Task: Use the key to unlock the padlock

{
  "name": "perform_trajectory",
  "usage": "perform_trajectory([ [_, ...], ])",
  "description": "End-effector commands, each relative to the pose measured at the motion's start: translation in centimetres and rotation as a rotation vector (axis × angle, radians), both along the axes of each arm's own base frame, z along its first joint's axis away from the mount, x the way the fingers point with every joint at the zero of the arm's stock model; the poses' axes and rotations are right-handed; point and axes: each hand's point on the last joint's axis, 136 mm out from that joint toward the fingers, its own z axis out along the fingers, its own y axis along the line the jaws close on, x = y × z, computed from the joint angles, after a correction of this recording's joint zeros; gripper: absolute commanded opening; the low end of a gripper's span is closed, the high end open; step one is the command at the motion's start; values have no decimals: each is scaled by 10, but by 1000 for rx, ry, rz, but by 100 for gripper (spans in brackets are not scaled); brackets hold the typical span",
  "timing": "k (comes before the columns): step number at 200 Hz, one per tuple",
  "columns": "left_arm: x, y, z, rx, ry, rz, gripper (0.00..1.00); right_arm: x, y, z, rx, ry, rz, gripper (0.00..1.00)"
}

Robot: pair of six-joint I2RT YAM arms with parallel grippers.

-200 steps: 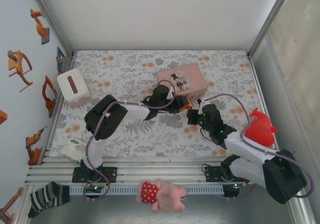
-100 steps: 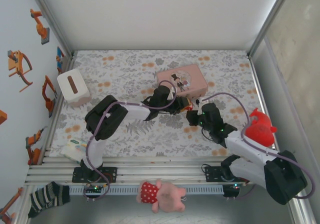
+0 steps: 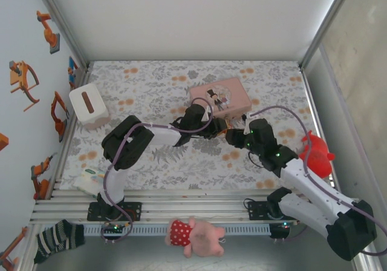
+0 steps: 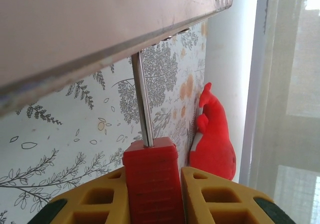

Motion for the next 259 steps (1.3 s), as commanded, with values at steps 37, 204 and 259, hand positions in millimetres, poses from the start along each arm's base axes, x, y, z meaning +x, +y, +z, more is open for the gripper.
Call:
perform_trajectory([
  [37, 3, -3, 32, -65, -42, -8, 0, -15, -9, 9, 83, 178, -105, 35],
  [204, -9, -18, 48, -66, -75, -52, 0, 13, 16, -43, 182, 424, -105, 30],
  [259, -9, -18, 49, -64, -77, -50, 0, 13, 14, -65, 185, 469, -152, 30],
])
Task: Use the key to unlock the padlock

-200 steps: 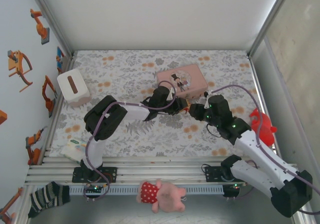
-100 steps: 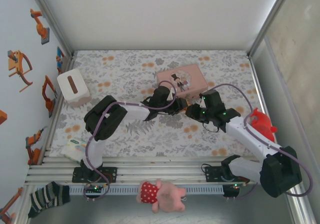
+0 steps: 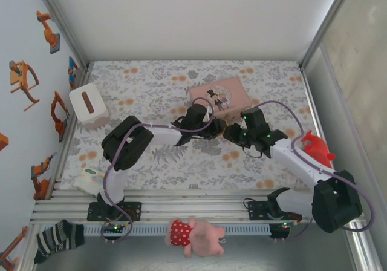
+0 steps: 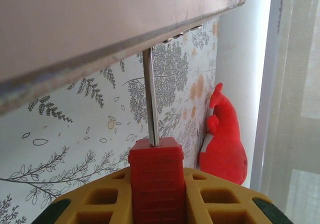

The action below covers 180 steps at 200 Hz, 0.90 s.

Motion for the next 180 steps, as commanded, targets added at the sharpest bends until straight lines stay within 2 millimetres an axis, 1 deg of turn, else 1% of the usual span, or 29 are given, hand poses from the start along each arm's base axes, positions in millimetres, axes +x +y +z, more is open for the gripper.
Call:
perform_trajectory([
  [1, -5, -17, 52, -110, -72, -51, 0, 2, 0, -13, 1, 25, -29, 29],
  [18, -6, -17, 54, -110, -74, -52, 0, 3, 4, -17, 22, 30, -26, 28],
  [44, -6, -16, 55, -111, -75, -49, 0, 4, 5, -25, 21, 44, -28, 26],
  [76, -7, -18, 58, -113, -78, -52, 0, 10, 6, -27, 31, 27, -43, 25],
  [117, -9, -19, 55, -110, -74, -51, 0, 16, 9, -31, 62, 22, -75, 21],
  [139, -9, -19, 55, -108, -74, -48, 0, 17, 8, -30, 89, 13, -102, 15],
  [166, -9, -17, 52, -102, -72, -42, 0, 17, 4, -28, 128, 7, -161, 0],
  [180, -8, -16, 52, -105, -70, -36, 0, 18, 2, -27, 159, 11, -197, 0],
])
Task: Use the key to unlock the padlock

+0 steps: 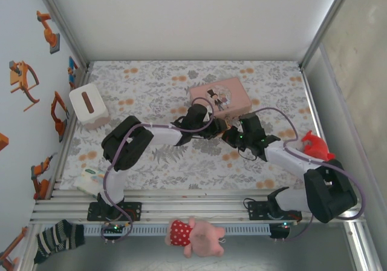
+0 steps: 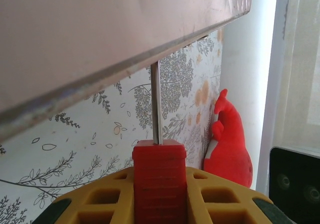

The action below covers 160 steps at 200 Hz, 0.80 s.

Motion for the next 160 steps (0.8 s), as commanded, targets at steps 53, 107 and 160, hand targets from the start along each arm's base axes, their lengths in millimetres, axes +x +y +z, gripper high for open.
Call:
perform_trajectory([
  [53, -7, -11, 59, -136, -68, -38, 0, 13, -11, 7, 181, 32, -227, 0],
  [107, -3, -7, 69, -149, -85, -23, 0, 16, -12, 6, 339, 80, -356, 0],
  [160, -1, -5, 70, -156, -89, -14, 0, 14, -21, -1, 423, 128, -478, 0],
])
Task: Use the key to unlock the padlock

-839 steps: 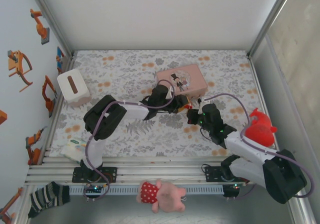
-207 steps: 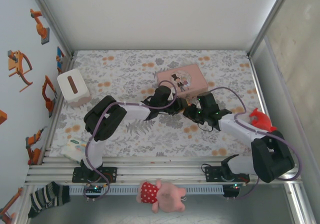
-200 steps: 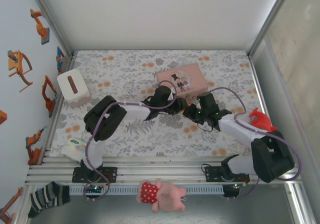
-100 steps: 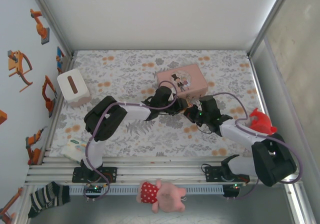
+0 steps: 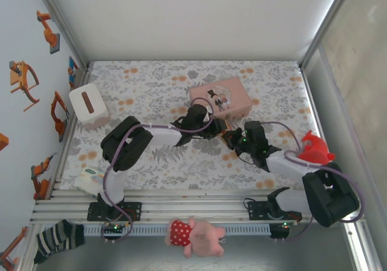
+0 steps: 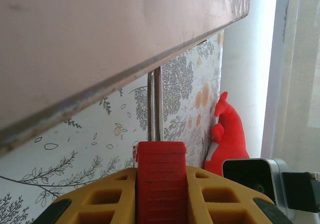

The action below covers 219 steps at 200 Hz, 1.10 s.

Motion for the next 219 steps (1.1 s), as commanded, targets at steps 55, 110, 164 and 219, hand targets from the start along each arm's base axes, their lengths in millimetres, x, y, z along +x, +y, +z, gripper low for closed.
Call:
perform_trajectory([
  [55, -2, -6, 69, -157, -85, -26, 0, 14, -28, -11, 164, 108, -297, 0],
  [110, -2, -7, 67, -152, -84, -24, 0, 7, -33, -29, 244, 171, -370, 0],
  [164, -3, -5, 69, -152, -91, -23, 0, 7, -34, -26, 260, 169, -385, 0],
  [219, -6, -2, 63, -147, -86, -21, 0, 4, -34, -13, 90, 99, -271, 31],
])
